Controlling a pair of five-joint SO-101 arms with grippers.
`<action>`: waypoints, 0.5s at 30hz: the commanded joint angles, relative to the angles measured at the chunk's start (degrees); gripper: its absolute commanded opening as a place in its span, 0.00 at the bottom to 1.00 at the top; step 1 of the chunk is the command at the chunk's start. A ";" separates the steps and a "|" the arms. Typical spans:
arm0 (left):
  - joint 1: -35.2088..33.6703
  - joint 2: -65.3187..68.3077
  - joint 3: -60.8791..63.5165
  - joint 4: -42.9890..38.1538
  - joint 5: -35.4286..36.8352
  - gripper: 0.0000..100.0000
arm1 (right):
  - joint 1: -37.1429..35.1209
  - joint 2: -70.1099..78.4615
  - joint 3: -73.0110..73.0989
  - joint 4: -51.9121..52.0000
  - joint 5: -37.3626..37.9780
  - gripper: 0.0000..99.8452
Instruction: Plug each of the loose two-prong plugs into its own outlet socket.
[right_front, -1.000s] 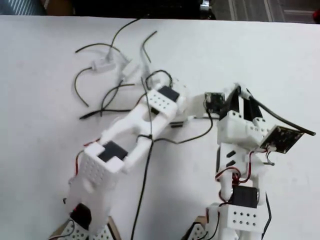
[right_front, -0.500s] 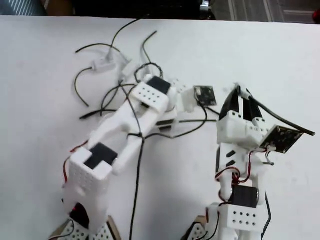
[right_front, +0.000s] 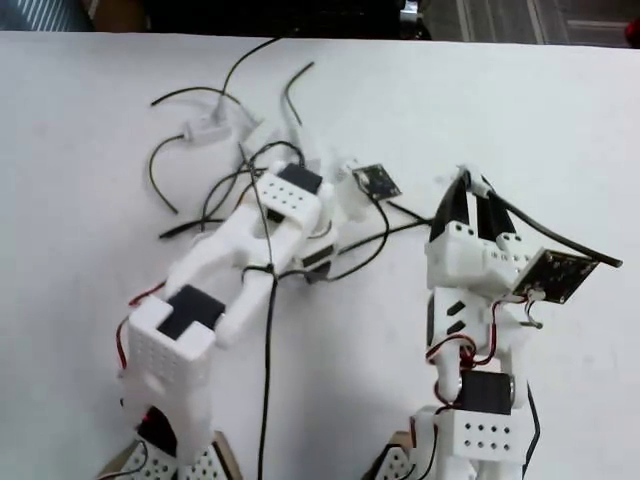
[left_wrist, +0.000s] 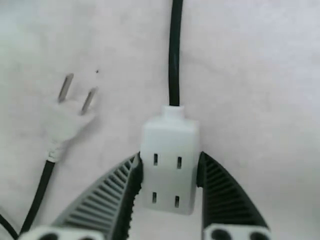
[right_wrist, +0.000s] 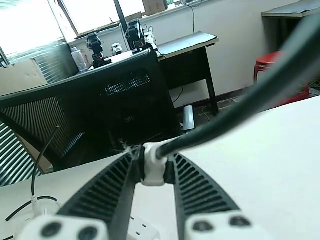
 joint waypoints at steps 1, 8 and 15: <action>-0.31 -3.65 0.35 -1.85 1.23 0.22 | -0.57 -0.40 -0.62 -1.01 0.35 0.02; 1.54 -8.57 0.26 3.08 2.64 0.25 | -0.57 -0.40 -0.62 -1.01 0.88 0.02; -0.48 -20.09 0.88 5.98 2.90 0.25 | -2.86 -0.57 -2.29 3.12 3.87 0.02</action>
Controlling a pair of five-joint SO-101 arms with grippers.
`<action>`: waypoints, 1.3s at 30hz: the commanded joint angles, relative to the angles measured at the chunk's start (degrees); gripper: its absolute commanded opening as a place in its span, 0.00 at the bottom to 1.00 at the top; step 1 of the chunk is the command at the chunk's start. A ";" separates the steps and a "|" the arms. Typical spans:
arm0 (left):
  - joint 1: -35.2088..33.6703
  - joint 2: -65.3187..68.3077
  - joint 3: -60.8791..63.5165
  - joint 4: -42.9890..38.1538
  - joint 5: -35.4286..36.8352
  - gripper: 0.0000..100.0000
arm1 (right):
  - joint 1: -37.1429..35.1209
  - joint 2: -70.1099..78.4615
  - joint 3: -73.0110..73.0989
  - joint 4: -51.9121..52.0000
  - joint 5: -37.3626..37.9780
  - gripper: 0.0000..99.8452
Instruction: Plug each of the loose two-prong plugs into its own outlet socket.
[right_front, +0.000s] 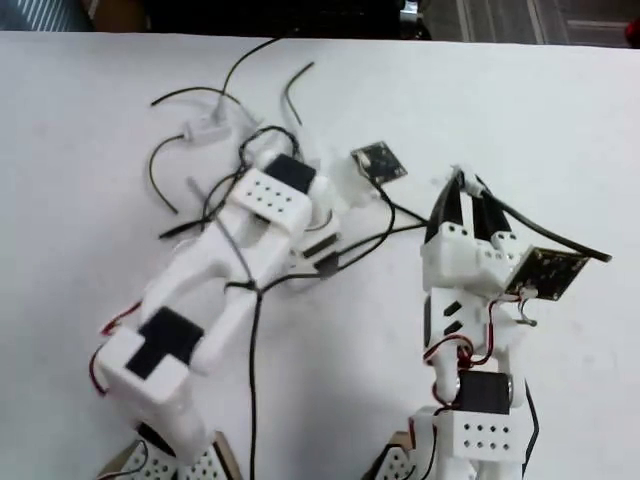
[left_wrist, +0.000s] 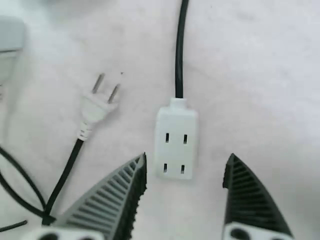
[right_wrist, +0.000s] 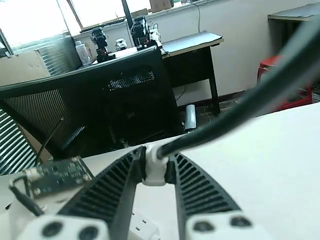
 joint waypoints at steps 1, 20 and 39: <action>-1.71 -8.31 0.00 2.29 0.53 0.25 | -1.71 -0.66 -3.25 4.53 1.05 0.02; -21.23 -51.38 37.54 -9.05 10.29 0.18 | -27.30 0.13 -15.03 29.05 11.43 0.02; -34.86 -74.68 69.80 -26.99 10.37 0.18 | -38.81 41.54 -25.93 25.19 14.77 0.02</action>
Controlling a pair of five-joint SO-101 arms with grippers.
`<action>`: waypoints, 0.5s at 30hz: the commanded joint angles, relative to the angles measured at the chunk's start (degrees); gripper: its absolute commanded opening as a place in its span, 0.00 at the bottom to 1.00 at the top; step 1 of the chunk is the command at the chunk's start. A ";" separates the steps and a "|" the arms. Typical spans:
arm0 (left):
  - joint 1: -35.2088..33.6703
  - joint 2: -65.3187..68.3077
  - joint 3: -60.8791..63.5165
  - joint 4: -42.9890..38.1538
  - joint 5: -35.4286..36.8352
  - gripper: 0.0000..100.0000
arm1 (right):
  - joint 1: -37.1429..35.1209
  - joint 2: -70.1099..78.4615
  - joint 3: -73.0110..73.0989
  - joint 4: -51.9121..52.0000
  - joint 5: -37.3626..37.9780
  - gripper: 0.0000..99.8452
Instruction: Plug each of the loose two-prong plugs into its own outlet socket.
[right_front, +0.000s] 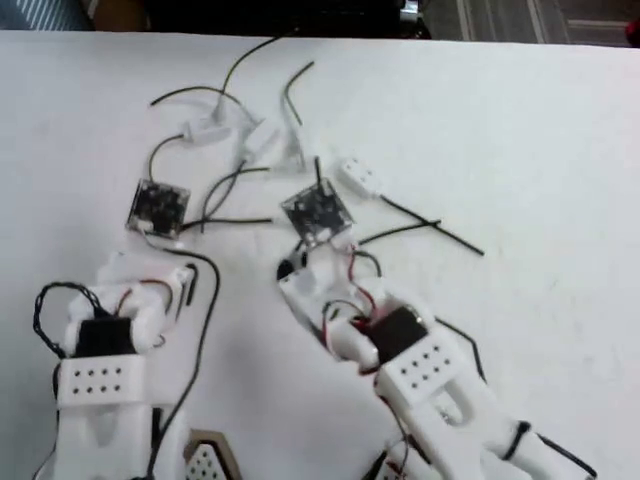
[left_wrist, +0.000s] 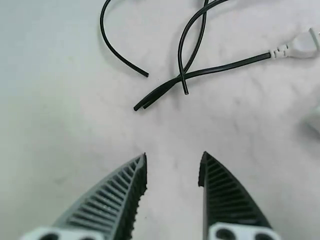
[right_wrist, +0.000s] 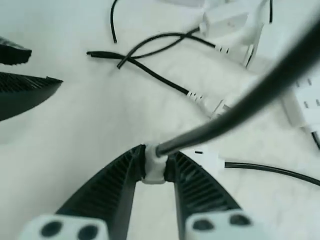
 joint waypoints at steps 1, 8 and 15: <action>-0.57 -1.36 0.00 -1.41 0.53 0.18 | -0.13 4.79 -1.85 -4.26 0.62 0.02; -0.48 -1.36 0.09 -1.14 0.35 0.18 | 2.42 12.62 0.35 -13.76 0.70 0.02; -0.48 -1.36 0.09 -1.05 0.26 0.18 | 3.56 20.53 0.62 -18.77 0.70 0.02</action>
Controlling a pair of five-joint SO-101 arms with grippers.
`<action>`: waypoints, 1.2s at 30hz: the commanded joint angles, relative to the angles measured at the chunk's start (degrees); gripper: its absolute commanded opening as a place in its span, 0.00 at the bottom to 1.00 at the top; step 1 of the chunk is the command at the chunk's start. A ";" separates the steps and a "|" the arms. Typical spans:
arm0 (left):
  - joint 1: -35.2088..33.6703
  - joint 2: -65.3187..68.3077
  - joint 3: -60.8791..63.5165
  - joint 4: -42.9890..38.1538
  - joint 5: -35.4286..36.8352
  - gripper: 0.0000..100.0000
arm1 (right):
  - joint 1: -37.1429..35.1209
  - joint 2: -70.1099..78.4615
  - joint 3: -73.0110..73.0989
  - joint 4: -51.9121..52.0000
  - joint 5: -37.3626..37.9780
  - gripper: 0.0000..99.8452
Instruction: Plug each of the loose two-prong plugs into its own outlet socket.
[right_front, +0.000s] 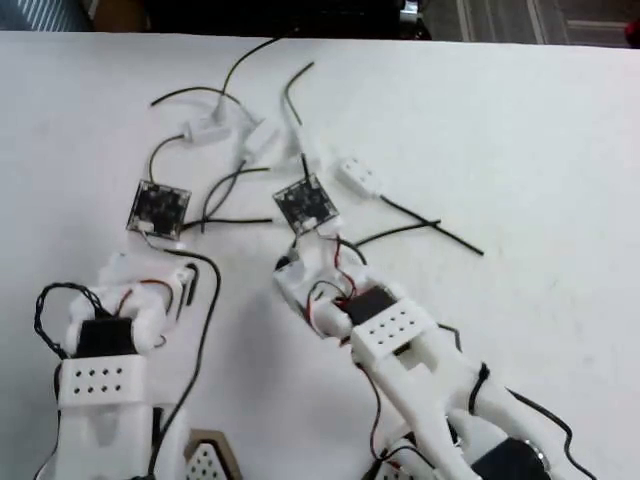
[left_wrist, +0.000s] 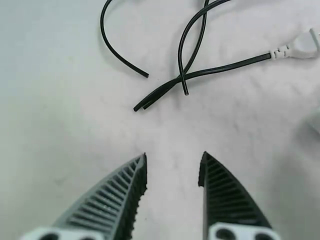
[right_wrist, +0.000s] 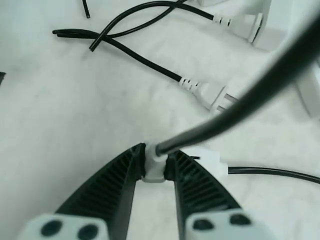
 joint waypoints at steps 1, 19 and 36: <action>-0.40 -1.27 -0.18 -0.79 0.26 0.18 | 2.15 2.24 -0.44 -3.30 0.70 0.02; -0.57 -1.27 -0.18 -0.70 0.26 0.18 | 2.24 4.18 2.20 -3.21 0.70 0.02; -0.57 -1.27 -0.18 -0.70 0.26 0.18 | -0.04 3.91 2.37 0.75 3.25 0.02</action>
